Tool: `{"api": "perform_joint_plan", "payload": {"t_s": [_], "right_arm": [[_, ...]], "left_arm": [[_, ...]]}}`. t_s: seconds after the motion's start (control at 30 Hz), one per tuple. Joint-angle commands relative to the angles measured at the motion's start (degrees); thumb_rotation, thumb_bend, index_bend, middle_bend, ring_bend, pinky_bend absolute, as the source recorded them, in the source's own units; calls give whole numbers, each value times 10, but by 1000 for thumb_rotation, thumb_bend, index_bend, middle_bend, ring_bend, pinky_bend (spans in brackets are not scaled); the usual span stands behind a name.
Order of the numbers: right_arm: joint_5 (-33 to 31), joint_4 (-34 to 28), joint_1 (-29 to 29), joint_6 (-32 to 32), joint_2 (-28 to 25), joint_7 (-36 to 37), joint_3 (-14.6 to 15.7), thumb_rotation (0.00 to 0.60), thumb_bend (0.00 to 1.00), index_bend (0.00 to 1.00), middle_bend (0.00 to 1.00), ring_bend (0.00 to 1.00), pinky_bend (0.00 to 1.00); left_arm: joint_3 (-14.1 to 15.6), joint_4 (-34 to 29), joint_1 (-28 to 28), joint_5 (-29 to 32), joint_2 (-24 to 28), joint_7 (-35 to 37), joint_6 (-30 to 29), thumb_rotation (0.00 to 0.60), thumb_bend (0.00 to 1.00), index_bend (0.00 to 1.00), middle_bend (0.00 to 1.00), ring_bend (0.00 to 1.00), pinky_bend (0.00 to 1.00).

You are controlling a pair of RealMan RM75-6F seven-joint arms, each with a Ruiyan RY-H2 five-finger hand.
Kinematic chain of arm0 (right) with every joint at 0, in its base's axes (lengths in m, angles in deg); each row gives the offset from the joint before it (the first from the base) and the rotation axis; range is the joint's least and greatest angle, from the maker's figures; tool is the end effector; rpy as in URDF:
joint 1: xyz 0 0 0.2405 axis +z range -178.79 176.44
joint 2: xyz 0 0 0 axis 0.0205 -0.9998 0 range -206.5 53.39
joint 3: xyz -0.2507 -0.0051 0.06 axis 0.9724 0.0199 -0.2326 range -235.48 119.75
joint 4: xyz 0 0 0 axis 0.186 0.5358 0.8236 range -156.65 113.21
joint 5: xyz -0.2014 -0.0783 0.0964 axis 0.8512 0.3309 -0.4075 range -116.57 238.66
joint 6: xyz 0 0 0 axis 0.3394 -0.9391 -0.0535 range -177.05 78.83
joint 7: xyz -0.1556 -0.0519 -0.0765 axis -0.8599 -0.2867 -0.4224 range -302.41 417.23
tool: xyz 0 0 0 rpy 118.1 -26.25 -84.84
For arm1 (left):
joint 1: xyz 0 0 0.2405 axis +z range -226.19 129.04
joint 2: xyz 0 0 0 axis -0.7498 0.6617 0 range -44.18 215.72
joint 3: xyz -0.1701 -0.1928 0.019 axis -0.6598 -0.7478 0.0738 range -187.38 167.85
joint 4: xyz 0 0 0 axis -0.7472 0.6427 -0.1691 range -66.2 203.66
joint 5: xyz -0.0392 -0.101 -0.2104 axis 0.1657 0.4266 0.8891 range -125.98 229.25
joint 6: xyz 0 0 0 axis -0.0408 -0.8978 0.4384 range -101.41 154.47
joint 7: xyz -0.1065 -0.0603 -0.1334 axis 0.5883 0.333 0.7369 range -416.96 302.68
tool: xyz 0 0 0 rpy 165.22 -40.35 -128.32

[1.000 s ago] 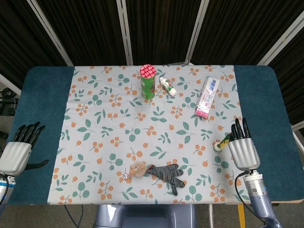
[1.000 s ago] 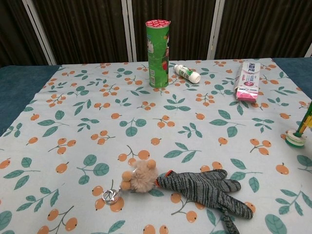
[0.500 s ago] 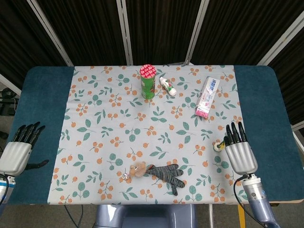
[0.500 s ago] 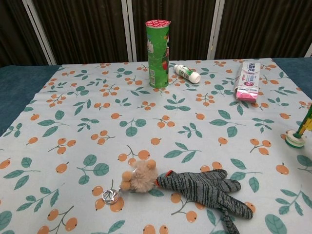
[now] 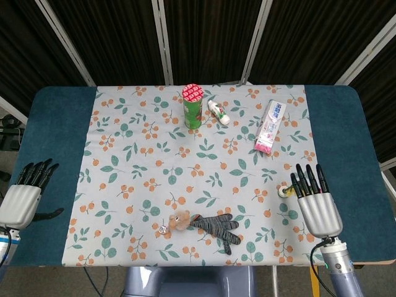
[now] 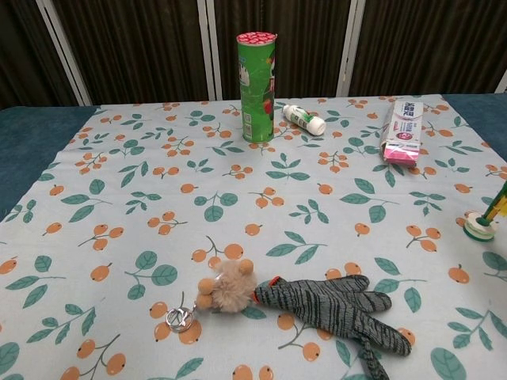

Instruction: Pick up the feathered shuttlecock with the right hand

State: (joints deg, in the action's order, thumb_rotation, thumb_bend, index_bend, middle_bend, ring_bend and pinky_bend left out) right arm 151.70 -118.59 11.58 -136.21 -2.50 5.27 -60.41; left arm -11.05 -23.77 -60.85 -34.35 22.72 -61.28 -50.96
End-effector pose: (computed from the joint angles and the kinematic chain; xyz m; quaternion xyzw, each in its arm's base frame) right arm -0.2331 -0.2490 0.0763 0.7042 -0.0933 0.2545 0.6563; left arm -0.3066 0.2534 0.1149 -0.6655 -0.3631 -0.3518 0.5491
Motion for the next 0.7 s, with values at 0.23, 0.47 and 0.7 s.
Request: {"api": "perform_joint_plan", "payload": {"t_s": [0.23,0.47,0.7], "right_arm": [[-17,-24,-46,-58,-38,256,-9,600,196,140,9,0,0],[-61,54,-52,-32,-38,421,-24,600,109,96,0,0,0],[-53,80,-51,-25,-28,406,-22,600,110,95,0,0,0]], "left_arm": [[0,0,0,0,0,0,0,526,115,57,0,0,0],[-1,1,-2,0,-1,0,2,526,115,57,0,0,0],[0,1,0,-1,-1,-2,-1,528,115,57,0,0,0]]}}
